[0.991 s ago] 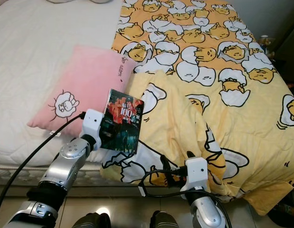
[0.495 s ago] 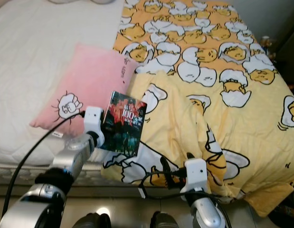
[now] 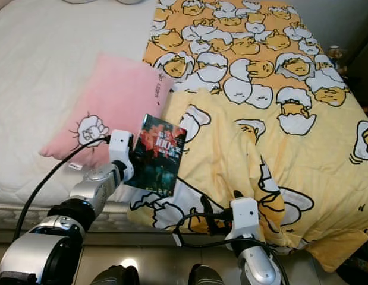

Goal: Clean up the room

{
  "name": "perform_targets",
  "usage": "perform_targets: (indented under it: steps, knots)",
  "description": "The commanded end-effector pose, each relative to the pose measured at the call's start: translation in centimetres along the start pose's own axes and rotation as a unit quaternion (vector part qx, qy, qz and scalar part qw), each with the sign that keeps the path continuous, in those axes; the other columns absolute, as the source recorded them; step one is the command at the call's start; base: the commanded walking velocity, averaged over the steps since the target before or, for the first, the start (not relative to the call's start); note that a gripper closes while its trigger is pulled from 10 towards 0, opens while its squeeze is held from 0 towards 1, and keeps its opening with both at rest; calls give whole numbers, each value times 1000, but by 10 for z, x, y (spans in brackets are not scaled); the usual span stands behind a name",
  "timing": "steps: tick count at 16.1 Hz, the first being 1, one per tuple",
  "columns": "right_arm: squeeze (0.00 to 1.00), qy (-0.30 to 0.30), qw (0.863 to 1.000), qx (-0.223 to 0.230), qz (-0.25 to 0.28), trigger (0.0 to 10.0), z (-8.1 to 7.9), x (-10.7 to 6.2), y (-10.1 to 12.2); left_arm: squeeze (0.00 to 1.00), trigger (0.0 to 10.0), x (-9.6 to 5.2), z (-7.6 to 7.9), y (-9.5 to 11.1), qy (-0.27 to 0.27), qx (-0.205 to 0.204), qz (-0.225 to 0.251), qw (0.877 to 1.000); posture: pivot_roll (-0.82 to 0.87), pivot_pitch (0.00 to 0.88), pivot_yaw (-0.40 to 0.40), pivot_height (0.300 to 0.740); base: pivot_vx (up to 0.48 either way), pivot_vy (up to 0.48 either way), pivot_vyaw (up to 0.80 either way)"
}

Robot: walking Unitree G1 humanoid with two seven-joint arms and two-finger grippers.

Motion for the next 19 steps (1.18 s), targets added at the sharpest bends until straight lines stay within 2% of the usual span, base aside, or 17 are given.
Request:
perform_targets:
  steps: [1,3,5,7,8,9,10,13,14,16,17,18,19]
  knots:
    - [0,-4,1000,0,-4,10000,2,-2,-1,0,0,4,17,-8,-46,-5,-18,999,-151,137,-8,740,0,0,0]
    - [0,-4,1000,0,-4,10000,1,-2,-1,0,0,4,18,-9,-53,-10,-18,998,-151,137,-8,740,0,0,0]
    - [0,-4,1000,0,-3,10000,2,0,0,0,0,4,16,-4,-61,-31,0,998,-145,135,-12,740,0,0,0]
    - [0,-4,1000,-2,0,10000,4,3,2,0,0,4,19,19,-104,-89,67,988,-141,123,-13,740,0,0,0]
    - [0,-4,1000,-2,2,10000,4,5,3,0,0,4,19,27,-111,-92,85,986,-138,117,-12,740,0,0,0]
    - [0,-4,1000,-3,3,10000,5,7,4,0,0,3,17,37,-113,-91,106,984,-134,112,-14,740,0,0,0]
    - [0,-3,1000,-3,6,10000,4,10,5,0,0,0,13,61,-115,-87,161,976,-129,109,-14,740,0,0,0]
    - [0,-1,1000,-4,6,10000,4,12,5,0,0,-10,7,92,-113,-63,228,965,-115,109,-12,740,0,0,0]
    - [0,0,1000,-4,6,10000,3,14,5,0,0,-11,7,90,-119,-40,220,967,-110,108,-11,740,0,0,0]
    - [0,2,1000,-3,6,10000,2,14,5,0,0,-9,6,81,-112,-22,196,974,-108,109,-9,740,0,0,0]
    - [0,2,1000,-3,5,10000,1,14,4,0,7098,-8,-2,73,-61,20,174,983,-112,112,-7,740,0,0,0]
    - [0,1,1000,-3,5,10000,1,14,3,0,10000,-9,-4,73,-45,42,174,983,-112,112,-7,740,0,0,0]
    - [0,0,1000,-3,5,10000,2,12,3,1000,10000,-15,-10,80,8,113,193,975,-113,113,-5,740,0,0,0]
Point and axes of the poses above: a point about 5 cm out from each wrist's last joint towards the gripper, its own x axis pointing out of the wrist towards the gripper, its own y axis along the axis of the wrist's last joint, z = x × y, the point moved 1 cm from there along x, pointing out of the wrist towards the gripper, and after that the axes turned 7 degrees about x, right-handed, at the moved point
